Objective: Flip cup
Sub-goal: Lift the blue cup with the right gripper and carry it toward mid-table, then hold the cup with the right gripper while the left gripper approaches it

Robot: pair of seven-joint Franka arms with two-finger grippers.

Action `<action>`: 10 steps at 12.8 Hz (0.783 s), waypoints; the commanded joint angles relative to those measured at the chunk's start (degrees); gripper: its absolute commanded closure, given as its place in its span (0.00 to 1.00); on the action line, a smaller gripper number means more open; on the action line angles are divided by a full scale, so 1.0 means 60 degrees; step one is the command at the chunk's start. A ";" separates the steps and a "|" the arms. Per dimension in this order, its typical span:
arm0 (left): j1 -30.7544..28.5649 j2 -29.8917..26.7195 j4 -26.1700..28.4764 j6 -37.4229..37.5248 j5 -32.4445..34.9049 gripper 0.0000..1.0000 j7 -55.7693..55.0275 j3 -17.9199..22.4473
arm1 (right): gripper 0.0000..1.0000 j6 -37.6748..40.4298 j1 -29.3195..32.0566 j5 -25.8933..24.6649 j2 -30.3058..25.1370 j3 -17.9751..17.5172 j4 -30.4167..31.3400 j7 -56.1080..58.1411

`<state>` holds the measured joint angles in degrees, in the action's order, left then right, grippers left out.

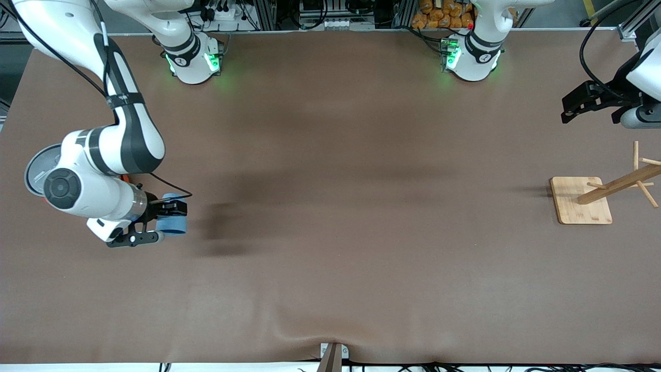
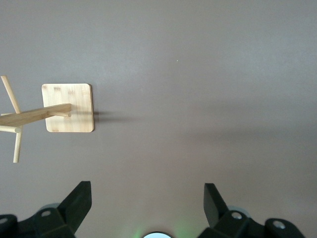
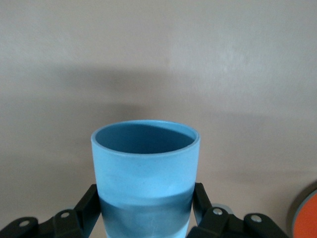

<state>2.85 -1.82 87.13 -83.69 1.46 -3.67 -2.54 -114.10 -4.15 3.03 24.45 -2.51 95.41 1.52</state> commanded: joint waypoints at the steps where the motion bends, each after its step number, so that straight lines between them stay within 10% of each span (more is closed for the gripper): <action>1: -0.0035 0.0054 -0.0107 0.0105 0.0006 0.00 -0.0047 -0.0031 | 0.87 0.0354 0.0076 0.0124 0.0129 -0.0516 -0.0797 0.0113; 7: -0.0049 0.0112 -0.0107 0.0076 0.0006 0.00 -0.0047 -0.0031 | 0.80 0.0282 -0.0157 -0.0051 0.0861 -0.2494 -0.1882 0.1595; 10: -0.0049 0.0112 -0.0107 0.0076 0.0006 0.00 -0.0047 -0.0031 | 1.00 -0.0200 -0.1021 -0.0839 0.1080 -0.2525 -0.1927 0.3641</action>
<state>2.83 -1.37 87.13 -83.69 1.46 -3.67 -2.53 -114.22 -8.24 1.35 28.58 -17.28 86.34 18.01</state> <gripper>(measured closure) 0.000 0.211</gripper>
